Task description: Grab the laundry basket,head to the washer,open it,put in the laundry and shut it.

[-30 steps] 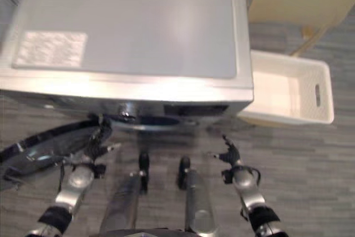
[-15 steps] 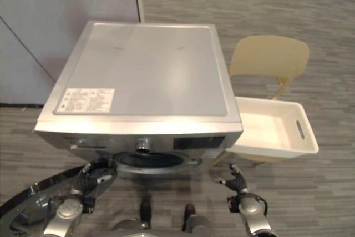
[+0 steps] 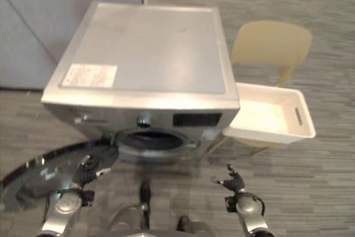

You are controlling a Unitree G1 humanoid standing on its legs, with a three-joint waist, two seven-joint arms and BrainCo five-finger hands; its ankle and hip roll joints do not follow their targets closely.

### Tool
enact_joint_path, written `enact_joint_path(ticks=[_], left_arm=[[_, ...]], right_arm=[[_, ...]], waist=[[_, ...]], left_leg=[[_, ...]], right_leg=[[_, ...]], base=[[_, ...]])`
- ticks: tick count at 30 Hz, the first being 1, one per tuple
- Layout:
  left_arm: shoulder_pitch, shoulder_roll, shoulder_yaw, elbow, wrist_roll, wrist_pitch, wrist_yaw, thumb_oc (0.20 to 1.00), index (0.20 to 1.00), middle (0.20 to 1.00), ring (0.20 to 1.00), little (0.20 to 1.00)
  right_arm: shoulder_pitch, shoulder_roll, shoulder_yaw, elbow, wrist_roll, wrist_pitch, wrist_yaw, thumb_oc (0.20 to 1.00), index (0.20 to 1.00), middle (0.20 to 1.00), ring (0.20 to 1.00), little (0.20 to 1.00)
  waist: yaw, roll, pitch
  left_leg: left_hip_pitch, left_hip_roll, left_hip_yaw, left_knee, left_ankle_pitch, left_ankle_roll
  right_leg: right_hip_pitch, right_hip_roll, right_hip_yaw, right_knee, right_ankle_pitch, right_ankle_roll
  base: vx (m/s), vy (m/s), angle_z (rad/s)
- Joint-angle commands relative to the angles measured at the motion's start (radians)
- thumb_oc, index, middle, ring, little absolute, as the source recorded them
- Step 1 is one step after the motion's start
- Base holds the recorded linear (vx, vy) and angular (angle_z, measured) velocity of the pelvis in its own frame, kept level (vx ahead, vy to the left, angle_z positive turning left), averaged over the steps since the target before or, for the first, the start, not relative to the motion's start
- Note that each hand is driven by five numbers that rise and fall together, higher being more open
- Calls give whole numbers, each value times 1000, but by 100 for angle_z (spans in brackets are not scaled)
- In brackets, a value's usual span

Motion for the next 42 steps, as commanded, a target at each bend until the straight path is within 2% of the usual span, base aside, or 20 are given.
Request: enact_joint_path(ticks=[1,2,3,5,6,7,8,9,10,14,17,21,27,30,33,34,39,40,42], left_arm=[[-55,34,-13,-26,10,-38,17,1000,1000,1000,1000,1000],[-63,29,-18,-23,13,-40,18,1000,1000,1000,1000,1000],[-64,25,-24,-24,17,-40,16,1000,1000,1000,1000,1000],[-66,26,-32,-36,18,-37,13,1000,1000,1000,1000,1000],[-67,26,-32,-36,18,-37,13,1000,1000,1000,1000,1000],[-65,26,-37,-42,21,-37,6,1000,1000,1000,1000,1000],[-66,26,-37,-42,21,-37,6,1000,1000,1000,1000,1000],[-70,22,-42,-35,20,-36,5,1000,1000,1000,1000,1000],[-80,15,-52,-30,13,-34,6,1000,1000,1000,1000,1000],[-97,20,-72,-50,39,-36,12,1000,1000,1000,1000,1000],[-120,34,-79,-82,86,-43,20,1000,1000,1000,1000,1000],[-147,46,-72,-118,115,-45,42,1000,1000,1000,1000,1000],[-324,142,-31,-162,203,-51,162,1000,1000,1000,1000,1000],[-478,211,-33,-91,220,-35,232,1000,1000,1000,1000,1000],[-606,284,-49,13,254,14,256,1000,1000,1000,1000,1000],[-699,331,-73,94,257,33,264,1000,1000,1000,1000,1000],[-847,398,-132,258,234,39,260,1000,1000,1000,1000,1000],[-925,440,-173,355,219,41,238,1000,1000,1000,1000,1000],[-976,465,-199,458,191,41,208,1000,1000,1000,1000,1000]], right_arm=[[-21,-34,10,-50,18,-33,-35,1000,1000,1000,1000,1000],[-29,-37,12,-43,17,-32,-38,1000,1000,1000,1000,1000],[-24,-39,7,-42,19,-31,-38,1000,1000,1000,1000,1000],[-11,-37,0,-42,17,-28,-35,1000,1000,1000,1000,1000],[-12,-37,-1,-42,17,-28,-35,1000,1000,1000,1000,1000],[-4,-38,2,-37,12,-30,-26,1000,1000,1000,1000,1000],[-4,-38,2,-37,12,-30,-26,1000,1000,1000,1000,1000],[-5,-39,4,-27,10,-31,-22,1000,1000,1000,1000,1000],[-9,-38,9,-13,12,-30,-19,1000,1000,1000,1000,1000],[-9,-41,11,-12,13,-34,-16,1000,1000,1000,1000,1000],[-12,-37,11,-12,9,-36,-17,1000,1000,1000,1000,1000],[-10,-30,24,-34,-2,-35,-12,1000,1000,1000,1000,1000],[4,-23,50,-77,-22,-36,7,1000,1000,1000,1000,1000],[6,-35,69,-85,-25,-36,12,1000,1000,1000,1000,1000],[-2,-50,83,-91,-28,-28,23,1000,1000,1000,1000,1000],[-11,-59,93,-97,-24,-26,26,1000,1000,1000,1000,1000],[-43,-72,119,-98,-10,-25,28,1000,1000,1000,1000,1000],[-56,-84,138,-102,-3,-26,32,1000,1000,1000,1000,1000],[-72,-93,155,-102,6,-32,35,1000,1000,1000,1000,1000]], waist=[[5,-6,49],[2,-4,59],[-13,-6,57],[-36,-26,54],[-36,-25,52],[-50,-47,47],[-51,-46,46],[-58,-53,44],[-72,-53,40],[-87,-38,10],[-99,-35,0],[-100,-46,-6],[-117,-66,-23],[-134,-69,-19],[-150,-69,-7],[-159,-68,6],[-169,-75,43],[-174,-79,63],[-178,-84,88]], left_leg=[[-95,-103,-22,28,27,-81],[-102,-121,-69,40,25,-91],[-104,-123,-85,57,-11,-75],[-69,-106,-56,105,-87,-30],[-72,-105,-56,104,-86,-30],[-27,-100,-66,145,-169,-13],[-29,-100,-68,143,-167,-13],[-5,-92,-78,155,-195,-13],[50,-65,-89,151,-220,-17],[116,-43,-83,27,-204,-31],[145,-55,-85,-26,-198,-33],[168,-68,-79,-35,-210,-23],[194,-88,-45,-31,-239,-2],[186,-93,-31,-28,-241,4],[173,-96,-20,-29,-240,9],[155,-96,-13,-25,-235,10],[102,-95,-5,-6,-228,12],[75,-93,-3,5,-224,12],[48,-88,3,17,-221,13]], right_leg=[[-26,28,42,47,-49,29],[-35,24,39,37,-41,30],[-46,7,22,24,-22,39],[-56,-38,-6,-4,20,53],[-58,-37,-7,-6,23,53],[-56,-72,-19,-35,55,61],[-58,-72,-20,-37,57,61],[-57,-84,-24,-44,65,63],[-52,-96,-32,-56,73,67],[-42,-99,-51,-100,98,79],[-39,-109,-53,-116,113,90],[-30,-120,-37,-111,121,101],[-37,-144,1,-73,130,128],[-59,-152,12,-57,138,138],[-85,-158,23,-47,151,149],[-110,-162,28,-40,161,154],[-160,-166,35,-26,179,157],[-188,-167,41,-20,189,158],[-214,-167,47,-11,199,163]], base=[[-346,11,19],[-329,37,58],[-259,54,53],[-161,63,33],[-116,77,33],[-65,49,52],[-79,74,52],[-33,110,54],[-12,159,45],[34,164,34],[17,160,38],[53,166,1],[54,142,-20],[-1,93,-18],[-31,76,-20],[-50,64,-13],[-97,32,-13],[-104,29,-8],[-112,28,-6]])
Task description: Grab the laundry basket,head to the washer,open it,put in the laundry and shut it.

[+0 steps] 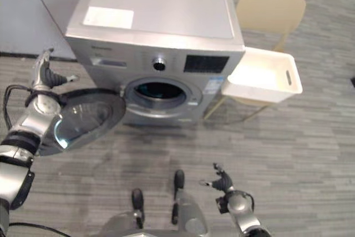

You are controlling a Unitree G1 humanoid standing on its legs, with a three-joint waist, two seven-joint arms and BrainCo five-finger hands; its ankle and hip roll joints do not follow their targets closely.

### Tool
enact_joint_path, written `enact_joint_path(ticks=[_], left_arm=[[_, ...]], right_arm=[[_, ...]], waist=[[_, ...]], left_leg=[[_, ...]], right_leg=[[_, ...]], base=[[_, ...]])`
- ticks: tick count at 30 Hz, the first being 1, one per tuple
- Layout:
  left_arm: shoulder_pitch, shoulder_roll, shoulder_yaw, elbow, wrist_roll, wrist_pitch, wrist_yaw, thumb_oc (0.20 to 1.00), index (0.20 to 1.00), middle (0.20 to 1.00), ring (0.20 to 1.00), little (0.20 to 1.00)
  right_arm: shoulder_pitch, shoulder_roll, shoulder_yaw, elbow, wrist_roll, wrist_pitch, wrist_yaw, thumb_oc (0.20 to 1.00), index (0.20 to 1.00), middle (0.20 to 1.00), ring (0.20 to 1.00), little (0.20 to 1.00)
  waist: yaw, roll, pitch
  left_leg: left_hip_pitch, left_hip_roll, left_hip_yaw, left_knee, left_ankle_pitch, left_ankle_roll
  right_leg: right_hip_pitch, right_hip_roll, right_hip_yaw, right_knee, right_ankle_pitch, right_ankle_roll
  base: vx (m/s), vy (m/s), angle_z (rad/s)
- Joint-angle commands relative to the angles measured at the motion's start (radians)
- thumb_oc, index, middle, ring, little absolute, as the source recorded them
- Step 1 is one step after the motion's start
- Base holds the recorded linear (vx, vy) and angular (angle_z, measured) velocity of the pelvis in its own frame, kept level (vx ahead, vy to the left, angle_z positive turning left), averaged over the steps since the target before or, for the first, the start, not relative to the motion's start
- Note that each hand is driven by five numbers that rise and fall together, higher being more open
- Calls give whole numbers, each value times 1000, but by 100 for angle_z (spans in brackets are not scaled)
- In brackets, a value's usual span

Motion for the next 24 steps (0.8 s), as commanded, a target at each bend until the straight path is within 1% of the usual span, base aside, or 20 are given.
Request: enact_joint_path(ticks=[1,3,6,11,13,15,18,19,20,22,24], left_arm=[[-88,85,31,92,-39,-18,-39,1000,1000,1000,1000,1000],[-111,108,12,143,-39,-16,-65,1000,1000,1000,1000,1000],[-78,117,21,178,-35,-17,-97,1000,1000,1000,1000,1000],[18,90,65,186,-23,-10,-127,1000,1000,1000,1000,1000],[81,65,98,140,-25,-11,-122,1000,1000,1000,1000,1000],[157,25,128,65,-32,-19,-113,1000,1000,1000,1000,1000],[319,-67,181,-140,-63,-32,-100,1000,1000,1000,1000,1000],[440,-187,205,-320,-112,-46,-107,1000,1000,1000,1000,1000],[441,-187,205,-321,-112,-46,-107,1000,1000,1000,1000,1000],[508,-270,199,-425,-157,-60,-129,1000,1000,1000,1000,1000],[555,-325,181,-506,-200,-66,-162,1000,1000,1000,1000,1000]], right_arm=[[-60,-74,4,-46,21,-32,8,1000,1000,1000,1000,1000],[-69,-78,12,-39,24,-34,9,1000,1000,1000,1000,1000],[-76,-74,19,-21,35,-39,11,1000,1000,1000,1000,1000],[-76,-71,26,-20,35,-41,18,1000,1000,1000,1000,1000],[-73,-70,22,-26,32,-42,19,1000,1000,1000,1000,1000],[-69,-64,15,-29,27,-44,17,1000,1000,1000,1000,1000],[-59,-55,-3,-48,5,-37,14,1000,1000,1000,1000,1000],[-58,-45,-19,-51,-25,-22,9,1000,1000,1000,1000,1000],[-58,-45,-19,-51,-25,-22,9,1000,1000,1000,1000,1000],[-58,-37,-29,-55,-37,-11,9,1000,1000,1000,1000,1000],[-54,-34,-39,-61,-47,-3,9,1000,1000,1000,1000,1000]], waist=[[6,30,82],[3,27,92],[6,22,105],[18,15,110],[26,16,110],[37,18,108],[55,27,103],[69,40,96],[68,40,93],[75,48,86],[79,55,80]], left_leg=[[-80,31,-27,44,-28,-27],[-103,35,-21,49,-23,-27],[-126,39,-20,63,-21,-27],[-131,40,-21,84,-31,-26],[-125,39,-21,86,-36,-25],[-115,36,-25,82,-40,-25],[-93,29,-32,76,-44,-22],[-69,21,-39,59,-43,-21],[-72,20,-39,58,-40,-20],[-56,15,-47,49,-40,-19],[-35,12,-49,43,-45,-17]], right_leg=[[34,-9,-18,135,-189,84],[13,-12,-15,134,-178,88],[-2,-14,-15,134,-172,90],[-2,-17,-18,135,-173,88],[4,-19,-22,137,-176,86],[12,-20,-27,139,-181,84],[31,-22,-36,141,-190,79],[50,-23,-43,142,-202,73],[47,-24,-43,140,-199,73],[63,-23,-51,140,-208,69],[78,-22,-55,142,-216,66]], base=[[-79,19,-3],[-61,19,-5],[-42,13,-25],[-36,9,-6],[-24,2,-3],[0,0,0],[7,-11,6],[17,-1,10],[24,-15,21],[29,-27,24],[40,-31,18]])
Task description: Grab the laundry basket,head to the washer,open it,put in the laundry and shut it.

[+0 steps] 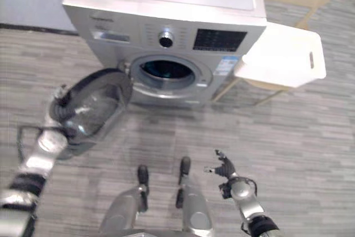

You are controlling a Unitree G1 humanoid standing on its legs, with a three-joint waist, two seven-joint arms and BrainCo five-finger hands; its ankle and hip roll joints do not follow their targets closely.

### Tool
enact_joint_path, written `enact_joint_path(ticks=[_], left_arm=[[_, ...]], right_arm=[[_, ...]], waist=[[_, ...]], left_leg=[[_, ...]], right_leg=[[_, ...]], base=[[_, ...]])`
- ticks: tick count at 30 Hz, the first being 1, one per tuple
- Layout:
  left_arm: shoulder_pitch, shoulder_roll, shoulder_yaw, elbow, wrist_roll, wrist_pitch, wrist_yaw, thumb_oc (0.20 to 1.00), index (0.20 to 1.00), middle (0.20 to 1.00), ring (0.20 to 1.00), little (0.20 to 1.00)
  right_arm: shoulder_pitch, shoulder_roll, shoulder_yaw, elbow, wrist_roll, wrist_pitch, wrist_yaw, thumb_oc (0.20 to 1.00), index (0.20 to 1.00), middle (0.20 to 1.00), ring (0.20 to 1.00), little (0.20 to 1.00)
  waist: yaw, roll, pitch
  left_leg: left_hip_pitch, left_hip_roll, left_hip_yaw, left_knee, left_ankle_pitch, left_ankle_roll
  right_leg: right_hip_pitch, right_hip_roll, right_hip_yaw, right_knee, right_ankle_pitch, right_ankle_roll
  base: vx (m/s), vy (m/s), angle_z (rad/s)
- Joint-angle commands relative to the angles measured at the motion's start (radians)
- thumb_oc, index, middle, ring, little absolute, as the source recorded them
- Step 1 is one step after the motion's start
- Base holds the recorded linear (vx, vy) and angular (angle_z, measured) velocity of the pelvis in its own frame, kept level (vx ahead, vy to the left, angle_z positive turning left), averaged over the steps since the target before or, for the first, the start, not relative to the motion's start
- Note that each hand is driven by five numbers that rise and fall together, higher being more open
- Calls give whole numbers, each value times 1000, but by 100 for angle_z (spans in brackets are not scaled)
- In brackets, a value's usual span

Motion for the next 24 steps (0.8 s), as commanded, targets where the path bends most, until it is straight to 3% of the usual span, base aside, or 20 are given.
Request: enact_joint_path(ticks=[1,7,10,13,15,17,19,24], left_arm=[[-36,-44,-120,22,-127,-34,-88,1000,1000,1000,1000,1000],[-4,-109,-249,-161,-303,-31,-197,1000,1000,1000,1000,1000],[-96,-139,-301,-148,-319,-33,-178,1000,1000,1000,1000,1000],[-314,-151,-326,55,-261,-33,-84,1000,1000,1000,1000,1000],[-364,-138,-327,131,-221,-27,-68,1000,1000,1000,1000,1000],[-444,-97,-320,237,-193,-16,-49,1000,1000,1000,1000,1000],[-607,1,-316,477,-153,5,-14,1000,1000,1000,1000,1000],[-570,28,-277,460,-144,-12,8,1000,1000,1000,1000,1000]], right_arm=[[-9,1,-3,-30,-43,-2,-9,1000,1000,1000,1000,1000],[11,8,7,-49,-41,7,10,1000,1000,1000,1000,1000],[23,2,24,-55,-39,8,13,1000,1000,1000,1000,1000],[17,-30,54,-72,-45,11,4,1000,1000,1000,1000,1000],[9,-38,59,-76,-45,11,3,1000,1000,1000,1000,1000],[-1,-50,63,-87,-39,8,2,1000,1000,1000,1000,1000],[-23,-61,72,-98,-1,-13,-12,1000,1000,1000,1000,1000],[-4,-56,60,-93,18,-37,-31,1000,1000,1000,1000,1000]], waist=[[-13,-4,-42],[-25,5,-69],[-51,3,-78],[-102,1,-70],[-112,-1,-67],[-128,1,-65],[-151,7,-49],[-148,15,-47]], left_leg=[[-21,-21,-37,1,-34,0],[25,-18,-30,-3,-43,5],[38,-11,-17,-8,-46,5],[23,-1,29,-15,-36,4],[13,1,42,-22,-29,3],[-12,6,58,-37,-11,0],[-44,10,66,-81,32,-9],[-45,10,46,-122,57,-21]], right_leg=[[9,-19,1,113,-142,92],[44,-12,7,108,-153,86],[44,-3,25,106,-157,85],[-8,19,83,107,-139,85],[-25,24,98,103,-130,85],[-58,28,112,95,-115,85],[-103,33,114,84,-98,90],[-105,32,97,77,-105,86]], base=[[41,-43,8],[58,-60,-2],[42,-54,-15],[-11,-19,-26],[-3,3,-60],[-11,0,-114],[-12,-44,-44],[21,-47,5]])
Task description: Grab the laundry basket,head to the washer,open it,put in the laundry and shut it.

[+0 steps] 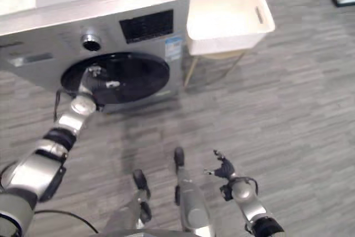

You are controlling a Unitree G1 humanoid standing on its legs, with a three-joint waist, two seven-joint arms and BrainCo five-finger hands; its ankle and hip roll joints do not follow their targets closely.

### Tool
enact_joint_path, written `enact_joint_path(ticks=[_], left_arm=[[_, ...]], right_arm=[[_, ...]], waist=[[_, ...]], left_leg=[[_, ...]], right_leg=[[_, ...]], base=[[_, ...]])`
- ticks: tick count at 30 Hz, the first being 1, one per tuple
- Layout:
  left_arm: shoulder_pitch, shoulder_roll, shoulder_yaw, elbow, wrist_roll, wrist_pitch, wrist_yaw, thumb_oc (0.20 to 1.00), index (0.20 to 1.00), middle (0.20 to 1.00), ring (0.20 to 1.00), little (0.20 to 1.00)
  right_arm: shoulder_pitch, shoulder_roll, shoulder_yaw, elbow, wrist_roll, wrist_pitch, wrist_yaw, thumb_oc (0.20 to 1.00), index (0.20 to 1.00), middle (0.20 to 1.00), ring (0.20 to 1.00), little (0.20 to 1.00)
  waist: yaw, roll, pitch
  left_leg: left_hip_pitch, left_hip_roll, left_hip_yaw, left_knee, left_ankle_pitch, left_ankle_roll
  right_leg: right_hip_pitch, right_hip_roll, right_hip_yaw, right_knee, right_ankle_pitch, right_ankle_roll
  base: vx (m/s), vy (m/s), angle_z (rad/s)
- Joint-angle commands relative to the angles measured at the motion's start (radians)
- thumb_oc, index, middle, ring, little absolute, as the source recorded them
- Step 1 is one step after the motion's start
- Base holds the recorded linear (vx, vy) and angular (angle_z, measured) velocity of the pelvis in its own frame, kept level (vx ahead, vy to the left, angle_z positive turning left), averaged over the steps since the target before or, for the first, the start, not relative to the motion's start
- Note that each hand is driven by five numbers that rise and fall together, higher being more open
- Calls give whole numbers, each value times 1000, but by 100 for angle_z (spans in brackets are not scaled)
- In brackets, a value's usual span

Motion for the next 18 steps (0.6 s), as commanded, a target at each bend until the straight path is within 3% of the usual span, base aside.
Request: enact_joint_path(ticks=[1,3,4,7,11,18], left_arm=[[72,-12,28,-91,42,-57,24,1000,1000,1000,1000,1000],[174,-32,54,-202,47,-69,14,1000,1000,1000,1000,1000],[289,-54,77,-307,36,-85,0,1000,1000,1000,1000,1000],[550,-78,125,-409,15,-97,-78,1000,1000,1000,1000,1000],[723,-110,163,-288,26,-72,-133,1000,1000,1000,1000,1000],[786,-156,207,-37,63,-45,-144,1000,1000,1000,1000,1000]], right_arm=[[-5,17,-37,-16,30,-60,-28,1000,1000,1000,1000,1000],[3,22,-53,-14,25,-60,-32,1000,1000,1000,1000,1000],[11,27,-69,-15,17,-57,-33,1000,1000,1000,1000,1000],[30,36,-103,14,-20,-43,-21,1000,1000,1000,1000,1000],[40,51,-119,69,-52,-34,-11,1000,1000,1000,1000,1000],[49,77,-119,148,-64,-23,-6,1000,1000,1000,1000,1000]], waist=[[25,-25,-26],[38,-23,-39],[52,-19,-50],[90,-16,-96],[116,-19,-141],[134,-25,-192]], left_leg=[[-24,-22,-79,18,-27,-5],[-17,-23,-85,16,-29,-6],[4,-25,-93,12,-35,-5],[56,-26,-112,9,-47,-5],[112,-29,-129,8,-59,-3],[178,-34,-146,8,-78,-3]], right_leg=[[28,-26,9,124,-172,84],[41,-25,3,120,-175,82],[67,-22,-5,116,-185,80],[139,-17,-24,91,-195,77],[214,-15,-37,62,-204,76],[294,-17,-55,58,-232,70]], base=[[42,-48,18],[37,-48,28],[47,-44,47],[117,-63,24],[67,-30,19],[61,0,6]])
